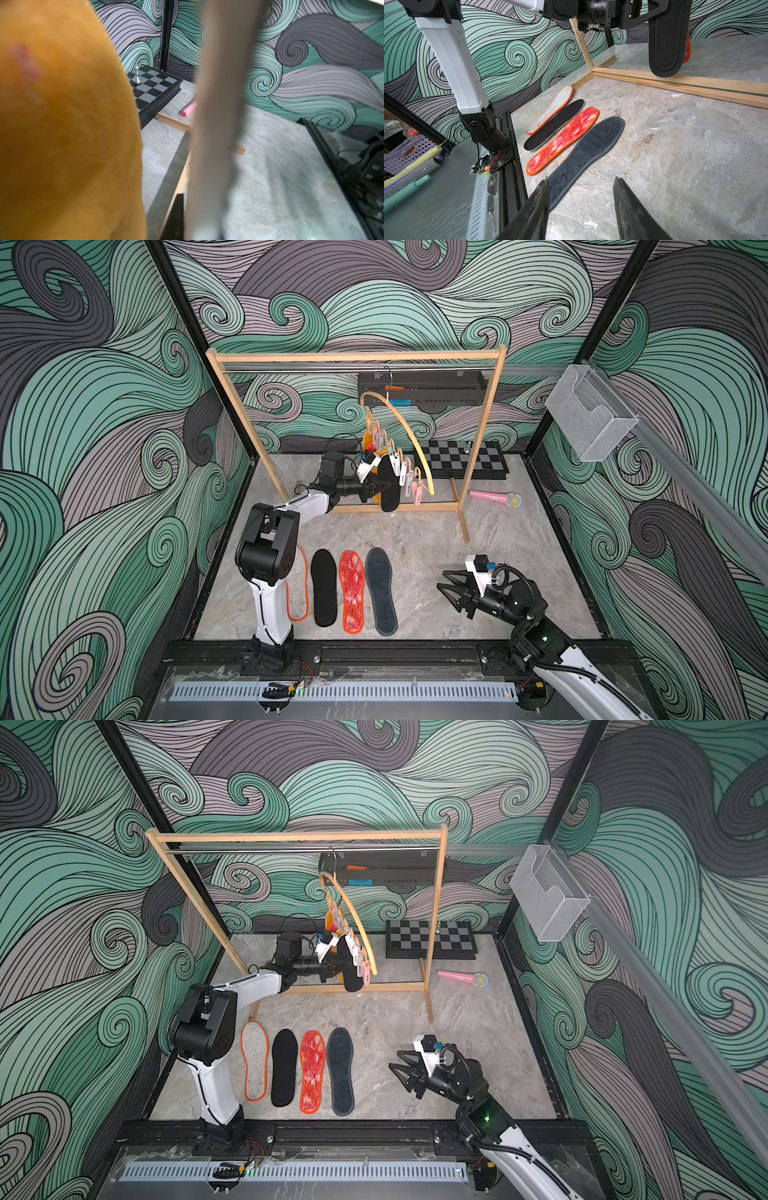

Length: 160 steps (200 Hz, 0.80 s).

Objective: Take the shoe insoles off the hanger
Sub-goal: Remove the insole from the hanger.

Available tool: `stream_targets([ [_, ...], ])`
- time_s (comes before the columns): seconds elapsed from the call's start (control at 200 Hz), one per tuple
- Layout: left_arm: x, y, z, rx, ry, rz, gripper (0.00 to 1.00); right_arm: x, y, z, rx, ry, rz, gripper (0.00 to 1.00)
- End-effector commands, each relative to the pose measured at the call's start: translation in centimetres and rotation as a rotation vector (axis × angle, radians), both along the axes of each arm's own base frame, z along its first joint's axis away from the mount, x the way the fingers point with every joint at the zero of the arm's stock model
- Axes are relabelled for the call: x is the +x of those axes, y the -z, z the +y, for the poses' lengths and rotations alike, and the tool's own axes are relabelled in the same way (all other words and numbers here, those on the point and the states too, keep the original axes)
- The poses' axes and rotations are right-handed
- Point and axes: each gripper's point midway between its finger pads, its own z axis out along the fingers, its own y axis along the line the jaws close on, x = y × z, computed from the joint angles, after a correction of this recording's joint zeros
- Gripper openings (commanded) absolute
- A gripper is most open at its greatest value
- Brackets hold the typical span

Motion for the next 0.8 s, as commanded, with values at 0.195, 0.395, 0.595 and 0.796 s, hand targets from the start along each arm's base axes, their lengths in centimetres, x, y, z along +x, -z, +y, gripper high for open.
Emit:
stream_targets([
  [0.195, -1.5, -2.0, 0.1, -0.032, 0.057, 0.012, 0.00, 0.3, 0.5, 0.0, 0.000, 0.013, -0.001, 0.51],
  [0.395, -3.4, -2.2, 0.6, -0.018, 0.058, 0.082, 0.00, 0.9, -0.1, -0.1, -0.011, 0.036, -0.024, 0.51],
  [0.595, -4.9, -1.3, 0.9, -0.008, 0.066, 0.164, 0.00, 3.3, -4.2, 0.6, -0.002, 0.083, -0.083, 0.50],
  [0.796, -5.7, -0.6, 1.1, 0.014, 0.077, 0.214, 0.00, 7.8, -8.6, 3.5, -0.057, 0.068, -0.140, 0.52],
])
